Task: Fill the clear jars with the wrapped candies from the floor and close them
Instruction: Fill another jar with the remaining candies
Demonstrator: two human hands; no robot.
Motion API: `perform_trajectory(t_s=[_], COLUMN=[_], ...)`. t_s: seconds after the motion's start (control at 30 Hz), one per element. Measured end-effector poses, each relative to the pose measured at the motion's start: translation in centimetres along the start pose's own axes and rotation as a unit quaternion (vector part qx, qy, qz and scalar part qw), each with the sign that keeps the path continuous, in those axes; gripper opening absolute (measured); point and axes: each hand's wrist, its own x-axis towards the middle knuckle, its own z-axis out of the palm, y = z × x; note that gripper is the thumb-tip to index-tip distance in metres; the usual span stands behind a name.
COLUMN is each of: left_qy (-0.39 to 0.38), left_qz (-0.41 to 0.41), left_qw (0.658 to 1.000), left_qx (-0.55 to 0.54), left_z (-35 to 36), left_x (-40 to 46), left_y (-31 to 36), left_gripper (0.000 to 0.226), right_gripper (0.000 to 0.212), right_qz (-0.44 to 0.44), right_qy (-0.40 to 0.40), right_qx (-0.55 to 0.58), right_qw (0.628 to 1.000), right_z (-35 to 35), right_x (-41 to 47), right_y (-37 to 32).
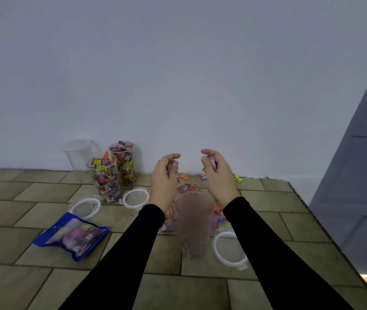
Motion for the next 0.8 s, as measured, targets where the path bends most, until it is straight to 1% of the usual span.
perform_trajectory(t_s=[0.1,0.17,0.23,0.33,0.43,0.8], left_qy=[0.018,0.017,0.006,-0.002,-0.001,-0.012], left_qz=[0.001,0.011,0.02,0.037,0.04,0.029], left_qw=[0.999,0.997,0.997,0.997,0.997,0.996], left_qx=[-0.049,-0.069,-0.076,-0.067,-0.066,-0.079], left_z=[-0.4,-0.6,-0.6,-0.4,-0.1,0.5], left_x=[-0.8,-1.7,-2.6,-4.0,-4.8,-5.5], left_y=[1.9,2.8,3.2,3.1,2.7,2.3], left_gripper=[0.022,0.021,0.022,0.023,0.025,0.017], right_gripper=[0.014,0.013,0.012,0.013,0.013,0.013], right_qz=[0.003,0.01,0.014,0.029,0.039,0.05], right_qy=[0.021,0.043,0.065,0.072,0.07,0.082], right_qx=[0.049,0.074,0.092,0.109,0.115,0.09], right_qw=[0.999,0.996,0.993,0.991,0.99,0.991], right_z=[0.6,0.9,1.2,1.6,1.8,1.7], right_x=[-1.0,-1.7,-2.3,-3.0,-3.2,-3.4], right_y=[-0.6,-0.8,-1.0,-1.1,-1.0,-1.0])
